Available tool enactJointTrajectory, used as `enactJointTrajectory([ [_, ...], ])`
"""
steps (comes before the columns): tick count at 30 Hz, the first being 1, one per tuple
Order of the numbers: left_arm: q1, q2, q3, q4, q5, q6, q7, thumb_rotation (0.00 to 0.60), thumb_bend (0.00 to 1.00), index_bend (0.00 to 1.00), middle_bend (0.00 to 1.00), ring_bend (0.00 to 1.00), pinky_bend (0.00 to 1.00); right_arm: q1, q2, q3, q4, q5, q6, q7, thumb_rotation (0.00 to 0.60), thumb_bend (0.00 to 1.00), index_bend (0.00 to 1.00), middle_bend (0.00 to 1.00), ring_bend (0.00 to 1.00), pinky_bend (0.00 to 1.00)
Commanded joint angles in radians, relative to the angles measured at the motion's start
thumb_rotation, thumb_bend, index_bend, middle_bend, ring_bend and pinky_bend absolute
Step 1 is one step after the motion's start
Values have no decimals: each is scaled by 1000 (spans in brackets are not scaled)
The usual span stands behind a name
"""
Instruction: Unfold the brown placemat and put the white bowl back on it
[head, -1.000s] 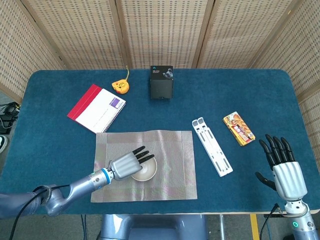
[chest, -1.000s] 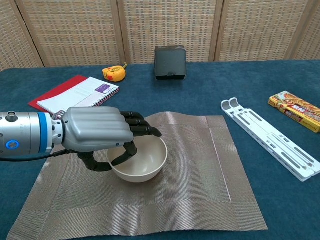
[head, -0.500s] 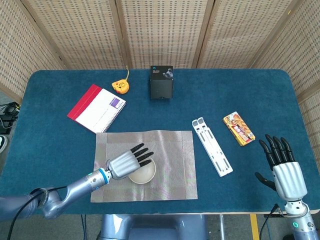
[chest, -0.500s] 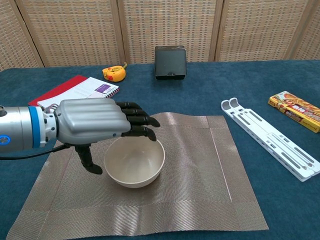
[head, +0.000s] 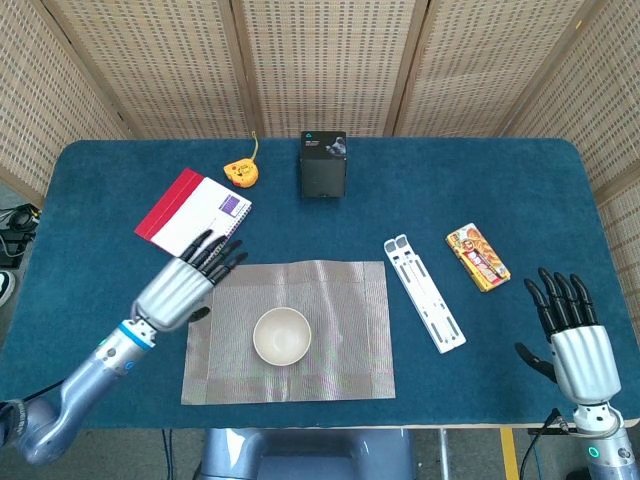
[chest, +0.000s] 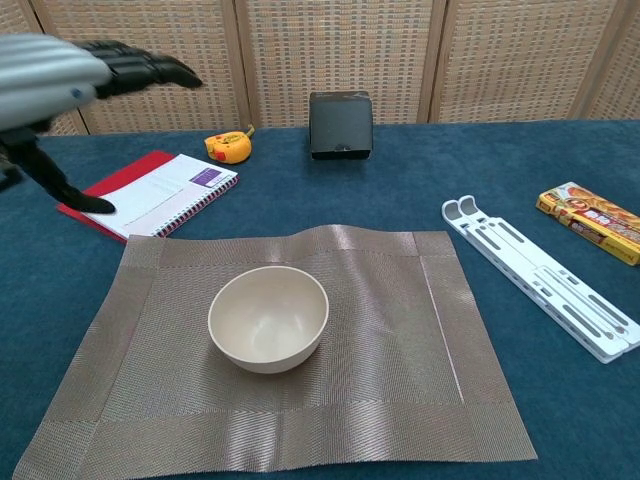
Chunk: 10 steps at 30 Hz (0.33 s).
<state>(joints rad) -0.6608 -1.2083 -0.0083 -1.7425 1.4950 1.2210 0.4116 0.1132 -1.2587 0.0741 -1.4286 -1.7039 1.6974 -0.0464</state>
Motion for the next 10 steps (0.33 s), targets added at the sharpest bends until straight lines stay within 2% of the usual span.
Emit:
enactJointTrajectory([
  [1,172,24,-33,-53,-103,229,51,600,0,0,0,0,0,1,-5,8,9,19,-12,-12,600,0,0,0,0,0],
  [4,280,1,-24,-58,-156,350,35,600,0,0,0,0,0,3,-11,15,17,37,-26,-23,600,0,0,0,0,0],
  [10,397,-28,3,13,-171,422,-88,600,0,0,0,0,0,1,-12,15,13,54,-40,-34,600,0,0,0,0,0],
])
